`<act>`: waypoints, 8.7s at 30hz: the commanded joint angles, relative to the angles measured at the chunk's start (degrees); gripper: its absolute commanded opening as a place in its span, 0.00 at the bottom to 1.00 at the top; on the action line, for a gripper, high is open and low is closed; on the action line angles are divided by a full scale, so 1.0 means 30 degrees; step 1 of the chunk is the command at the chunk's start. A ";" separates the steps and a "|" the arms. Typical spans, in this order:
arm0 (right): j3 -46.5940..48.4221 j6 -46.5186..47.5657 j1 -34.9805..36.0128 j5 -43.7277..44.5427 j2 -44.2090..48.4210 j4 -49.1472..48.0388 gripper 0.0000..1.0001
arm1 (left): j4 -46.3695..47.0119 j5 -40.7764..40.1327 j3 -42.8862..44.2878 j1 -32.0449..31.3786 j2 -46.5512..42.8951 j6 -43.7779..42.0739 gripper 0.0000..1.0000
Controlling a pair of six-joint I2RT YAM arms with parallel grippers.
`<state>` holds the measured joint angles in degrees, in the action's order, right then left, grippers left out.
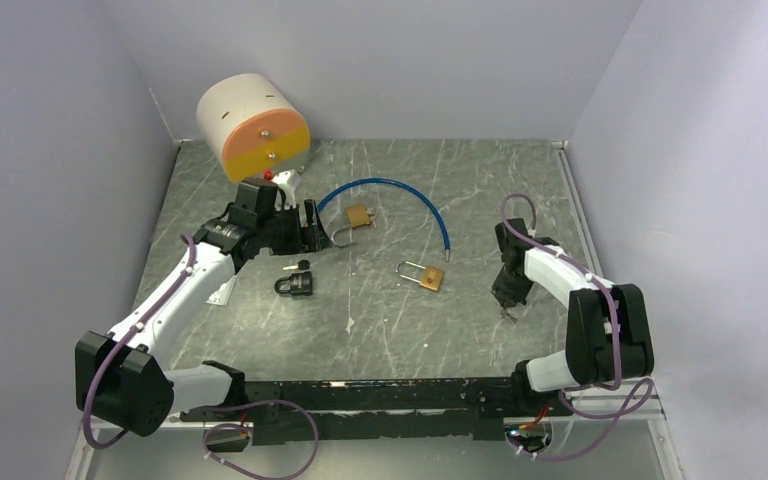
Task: Unlock with the key
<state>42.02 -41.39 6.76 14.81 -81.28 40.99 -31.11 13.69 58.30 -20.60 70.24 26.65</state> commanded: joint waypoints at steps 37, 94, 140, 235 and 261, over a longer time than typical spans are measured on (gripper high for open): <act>0.1965 -0.8675 0.9656 -0.2124 -0.0612 0.2338 0.34 | -0.0039 0.0621 0.0109 -0.0018 -0.0005 0.0549 0.79; 0.1620 -0.1438 0.9609 -1.4105 0.2271 -1.5418 0.00 | 0.8907 0.5867 -0.7090 -0.0018 -0.1369 2.2854 0.87; 0.4696 -0.1779 1.0278 -1.2946 0.2422 -1.6944 0.68 | 1.2298 0.4257 -0.2522 -0.0750 0.0077 1.4336 0.02; 0.4048 -1.4802 0.9671 -1.4936 -0.1151 -3.1202 0.00 | 0.9002 0.5500 0.0630 -0.0235 -0.3729 1.2861 0.49; 0.3135 -0.5032 0.8104 -1.4154 0.3704 -2.2836 0.61 | -0.1282 0.5583 0.5652 0.0049 -0.2248 0.9621 0.03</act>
<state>48.95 -75.07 30.89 -29.63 -76.99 -37.87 -23.16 29.12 68.36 -21.08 61.87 58.83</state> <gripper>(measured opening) 0.608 0.034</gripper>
